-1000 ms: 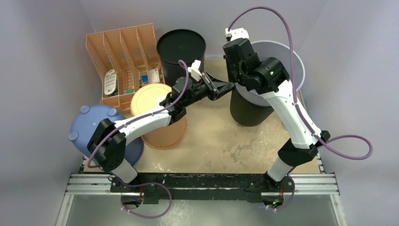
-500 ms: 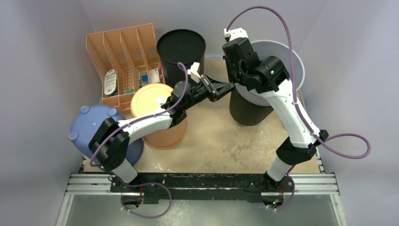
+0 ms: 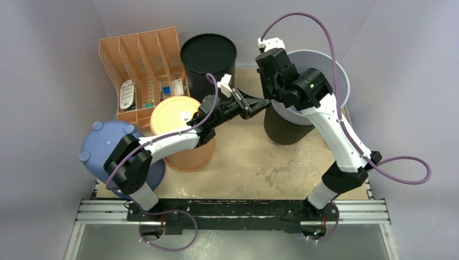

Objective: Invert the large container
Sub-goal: Adjust the container in the container.

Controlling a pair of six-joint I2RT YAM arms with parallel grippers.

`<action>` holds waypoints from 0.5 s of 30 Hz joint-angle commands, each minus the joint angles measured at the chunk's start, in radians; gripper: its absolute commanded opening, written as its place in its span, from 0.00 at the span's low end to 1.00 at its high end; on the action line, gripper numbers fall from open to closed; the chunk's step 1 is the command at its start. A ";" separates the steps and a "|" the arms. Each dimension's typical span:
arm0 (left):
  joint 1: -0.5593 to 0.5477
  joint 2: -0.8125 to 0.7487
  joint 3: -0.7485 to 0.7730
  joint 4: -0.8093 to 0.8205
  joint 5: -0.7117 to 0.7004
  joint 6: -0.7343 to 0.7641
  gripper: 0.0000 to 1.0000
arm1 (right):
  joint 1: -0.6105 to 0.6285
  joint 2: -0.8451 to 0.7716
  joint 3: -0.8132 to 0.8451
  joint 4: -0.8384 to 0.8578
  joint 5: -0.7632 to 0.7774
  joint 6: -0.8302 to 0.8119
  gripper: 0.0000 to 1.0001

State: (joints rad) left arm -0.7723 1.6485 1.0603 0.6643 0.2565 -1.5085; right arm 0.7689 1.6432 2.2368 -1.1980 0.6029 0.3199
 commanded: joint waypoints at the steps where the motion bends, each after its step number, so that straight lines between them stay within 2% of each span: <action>1: 0.038 0.118 -0.083 -0.454 -0.113 0.108 0.00 | 0.050 -0.199 -0.014 0.264 -0.050 0.006 0.00; 5: 0.036 0.053 -0.067 -0.425 -0.102 0.138 0.00 | 0.050 -0.270 -0.187 0.332 -0.190 -0.074 0.00; 10: 0.034 -0.039 -0.054 -0.502 -0.105 0.203 0.00 | 0.050 -0.346 -0.325 0.372 -0.318 -0.191 0.00; 12: 0.035 -0.068 -0.062 -0.523 -0.095 0.214 0.08 | 0.050 -0.349 -0.338 0.354 -0.322 -0.226 0.00; 15: 0.034 -0.111 -0.067 -0.544 -0.078 0.229 0.26 | 0.050 -0.342 -0.341 0.306 -0.344 -0.239 0.00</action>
State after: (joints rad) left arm -0.7765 1.5208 1.0454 0.4126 0.3225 -1.3922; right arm 0.7734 1.3975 1.8465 -0.9848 0.3889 0.1715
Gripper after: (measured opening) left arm 0.187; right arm 0.090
